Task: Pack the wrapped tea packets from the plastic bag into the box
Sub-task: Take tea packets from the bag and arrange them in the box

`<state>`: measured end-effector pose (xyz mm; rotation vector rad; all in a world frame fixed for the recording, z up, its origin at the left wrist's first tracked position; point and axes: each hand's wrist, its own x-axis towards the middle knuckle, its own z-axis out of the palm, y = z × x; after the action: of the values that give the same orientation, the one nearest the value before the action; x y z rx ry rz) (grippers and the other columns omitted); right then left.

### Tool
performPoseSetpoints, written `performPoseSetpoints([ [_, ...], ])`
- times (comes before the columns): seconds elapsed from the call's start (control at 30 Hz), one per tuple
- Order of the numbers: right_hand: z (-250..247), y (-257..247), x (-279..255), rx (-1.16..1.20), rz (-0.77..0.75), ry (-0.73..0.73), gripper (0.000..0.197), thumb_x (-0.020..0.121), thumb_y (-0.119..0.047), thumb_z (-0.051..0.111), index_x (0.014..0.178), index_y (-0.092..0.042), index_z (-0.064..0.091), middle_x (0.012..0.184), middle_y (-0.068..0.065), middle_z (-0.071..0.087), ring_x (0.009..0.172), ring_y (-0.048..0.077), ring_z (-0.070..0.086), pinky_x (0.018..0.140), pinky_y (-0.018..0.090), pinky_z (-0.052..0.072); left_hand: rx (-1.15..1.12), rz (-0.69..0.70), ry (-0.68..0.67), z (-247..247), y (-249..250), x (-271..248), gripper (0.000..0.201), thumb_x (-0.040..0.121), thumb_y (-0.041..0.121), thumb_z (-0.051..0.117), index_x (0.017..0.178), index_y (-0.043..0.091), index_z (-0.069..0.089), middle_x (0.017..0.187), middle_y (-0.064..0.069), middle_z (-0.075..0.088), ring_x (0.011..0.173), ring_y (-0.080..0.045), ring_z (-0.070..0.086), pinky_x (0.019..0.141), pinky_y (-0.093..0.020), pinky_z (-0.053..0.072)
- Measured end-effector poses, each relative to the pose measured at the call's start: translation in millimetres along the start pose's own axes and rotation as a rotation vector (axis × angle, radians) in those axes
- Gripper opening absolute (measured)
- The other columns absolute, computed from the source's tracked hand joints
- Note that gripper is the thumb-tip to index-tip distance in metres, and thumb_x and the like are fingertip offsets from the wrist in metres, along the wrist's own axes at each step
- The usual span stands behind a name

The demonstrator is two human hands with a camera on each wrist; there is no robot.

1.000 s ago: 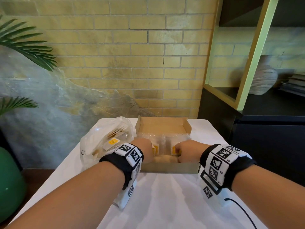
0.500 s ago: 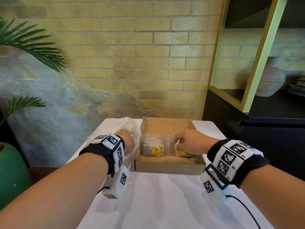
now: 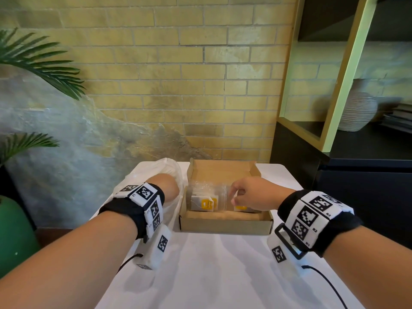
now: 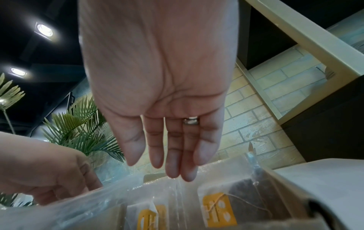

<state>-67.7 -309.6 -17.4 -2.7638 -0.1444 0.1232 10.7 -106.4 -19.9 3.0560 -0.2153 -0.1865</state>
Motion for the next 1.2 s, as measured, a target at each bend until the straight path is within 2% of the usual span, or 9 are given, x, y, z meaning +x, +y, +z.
performPoseSetpoints([
  [0.1, -2, -2, -1, 0.028, -0.012, 0.029, 0.023, 0.091, -0.025, 0.055, 0.112, -0.019, 0.062, 0.076, -0.017, 0.046, 0.07, 0.0, 0.044, 0.058, 0.012, 0.031, -0.028, 0.009, 0.09, -7, -4, 0, 0.03, 0.095, 0.011, 0.041, 0.114, -0.001, 0.06, 0.12, -0.015, 0.061, 0.111, -0.029, 0.058, 0.086, -0.031, 0.045],
  [0.3, -6, -6, -5, 0.178, -0.011, 0.101, 0.024, 0.091, -0.028, 0.054, 0.113, -0.022, 0.061, 0.081, -0.012, 0.054, 0.083, 0.01, 0.055, 0.068, 0.019, 0.043, -0.194, 0.029, 0.394, -27, -4, -7, 0.024, 0.085, -0.001, 0.046, 0.088, 0.012, 0.067, 0.093, -0.014, 0.062, 0.084, -0.03, 0.056, 0.073, -0.032, 0.046],
  [0.43, -4, -12, -8, 0.296, -0.007, 0.133, 0.02, 0.09, -0.027, 0.057, 0.109, -0.02, 0.063, 0.088, 0.003, 0.065, 0.087, 0.02, 0.062, 0.078, 0.03, 0.05, -0.657, 0.016, 0.496, -34, -3, -10, 0.036, 0.084, -0.009, 0.047, 0.105, 0.011, 0.07, 0.106, -0.014, 0.067, 0.095, -0.035, 0.063, 0.074, -0.031, 0.048],
  [0.53, -1, -13, -9, 0.433, 0.008, 0.175, 0.024, 0.09, -0.025, 0.056, 0.114, -0.02, 0.059, 0.102, 0.01, 0.066, 0.098, 0.025, 0.063, 0.087, 0.035, 0.051, -0.911, 0.114, 0.545, -34, 0, -10, 0.033, 0.085, -0.008, 0.051, 0.102, 0.015, 0.069, 0.098, -0.009, 0.066, 0.065, -0.021, 0.059, 0.058, -0.02, 0.043],
  [0.77, -9, -23, 0, 0.702, 0.041, 0.564, 0.081, 0.084, -0.027, 0.065, 0.147, -0.035, 0.015, 0.151, 0.001, 0.02, 0.133, 0.02, 0.034, 0.108, 0.043, 0.037, -1.308, 0.358, 0.425, -31, 26, -19, 0.032, 0.082, -0.011, 0.057, 0.091, 0.019, 0.059, 0.08, 0.001, 0.058, 0.071, -0.007, 0.055, 0.067, -0.015, 0.048],
  [0.83, -11, -24, -2, 0.672, -0.016, 0.611, 0.072, 0.085, -0.025, 0.065, 0.144, -0.032, 0.026, 0.143, -0.001, 0.032, 0.124, 0.015, 0.041, 0.103, 0.034, 0.04, -1.308, 0.385, 0.412, -27, 33, -24, 0.034, 0.083, -0.009, 0.058, 0.103, 0.018, 0.055, 0.077, 0.003, 0.057, 0.07, -0.007, 0.055, 0.071, -0.019, 0.05],
  [0.9, -11, -24, -3, 0.65, -0.065, 0.579, 0.044, 0.084, -0.019, 0.066, 0.125, -0.025, 0.049, 0.113, -0.004, 0.057, 0.097, 0.01, 0.056, 0.082, 0.022, 0.048, -1.327, 0.392, 0.446, -22, 39, -27, 0.036, 0.083, -0.004, 0.06, 0.109, 0.02, 0.051, 0.074, 0.004, 0.059, 0.069, -0.007, 0.056, 0.07, -0.019, 0.049],
  [1.0, -6, -20, -3, 0.704, -0.076, 0.536, 0.013, 0.083, -0.013, 0.067, 0.093, -0.018, 0.06, 0.074, -0.005, 0.059, 0.065, 0.005, 0.053, 0.062, 0.02, 0.044, -1.381, 0.386, 0.507, -19, 40, -26, 0.033, 0.084, 0.002, 0.063, 0.108, 0.021, 0.052, 0.071, 0.005, 0.058, 0.064, -0.007, 0.055, 0.066, -0.019, 0.045],
  [1.2, 2, -15, 1, 1.015, -0.057, 0.553, 0.012, 0.085, -0.005, 0.064, 0.089, -0.015, 0.059, 0.076, 0.004, 0.062, 0.063, 0.01, 0.056, 0.055, 0.017, 0.045, -1.603, 0.315, 0.437, -10, 49, -17, 0.02, 0.087, 0.005, 0.062, 0.089, 0.025, 0.06, 0.075, 0.007, 0.06, 0.07, -0.007, 0.057, 0.066, -0.022, 0.048],
])
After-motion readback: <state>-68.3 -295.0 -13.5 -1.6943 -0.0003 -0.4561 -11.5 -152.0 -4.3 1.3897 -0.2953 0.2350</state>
